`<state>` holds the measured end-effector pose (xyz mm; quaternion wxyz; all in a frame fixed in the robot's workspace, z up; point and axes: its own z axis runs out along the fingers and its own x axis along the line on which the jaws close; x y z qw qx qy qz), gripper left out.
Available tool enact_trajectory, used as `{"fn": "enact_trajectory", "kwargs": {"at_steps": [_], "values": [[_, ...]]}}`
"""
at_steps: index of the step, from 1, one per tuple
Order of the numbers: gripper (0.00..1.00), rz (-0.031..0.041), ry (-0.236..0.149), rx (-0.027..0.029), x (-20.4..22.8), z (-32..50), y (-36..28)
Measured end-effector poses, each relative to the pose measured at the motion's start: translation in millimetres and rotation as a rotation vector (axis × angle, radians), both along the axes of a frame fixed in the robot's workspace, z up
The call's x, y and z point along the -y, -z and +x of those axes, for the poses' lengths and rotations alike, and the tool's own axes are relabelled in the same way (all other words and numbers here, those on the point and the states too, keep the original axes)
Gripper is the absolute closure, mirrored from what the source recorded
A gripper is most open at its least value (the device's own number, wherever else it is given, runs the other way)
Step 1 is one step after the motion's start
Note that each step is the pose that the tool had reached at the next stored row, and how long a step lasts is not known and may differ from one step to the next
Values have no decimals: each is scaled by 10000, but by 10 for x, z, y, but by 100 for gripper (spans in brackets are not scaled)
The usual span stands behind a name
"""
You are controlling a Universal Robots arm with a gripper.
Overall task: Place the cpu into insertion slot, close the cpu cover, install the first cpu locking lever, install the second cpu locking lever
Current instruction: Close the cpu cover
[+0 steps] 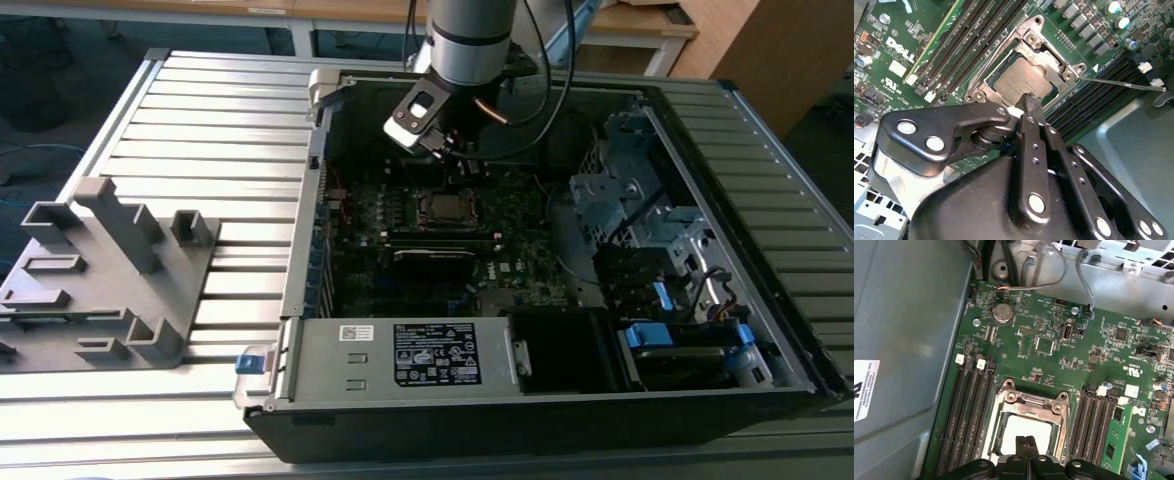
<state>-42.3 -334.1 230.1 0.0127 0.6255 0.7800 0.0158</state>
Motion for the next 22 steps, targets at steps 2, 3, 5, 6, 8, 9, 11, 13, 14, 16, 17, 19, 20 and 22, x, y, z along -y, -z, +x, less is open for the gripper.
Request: {"fn": "enact_trajectory", "kwargs": {"at_steps": [2,3,5,6,8,9,11,13,14,16,17,19,20,22], "values": [[89,1,-4,1,0,0,1],[89,1,-5,1,0,0,1],[89,1,-34,0,0,0,1],[89,1,-121,0,0,0,1],[89,3,-440,2,0,0,2],[89,2,-620,1,0,0,2],[89,1,-991,1,0,0,4],[89,1,-1349,1,0,0,5],[89,1,-1530,1,0,0,5],[89,0,-1800,1,0,0,5],[89,1,-1805,1,0,0,5],[89,1,-1808,1,0,0,6],[89,1,-1809,0,0,0,5],[89,1,-1810,1,0,0,5]]}}
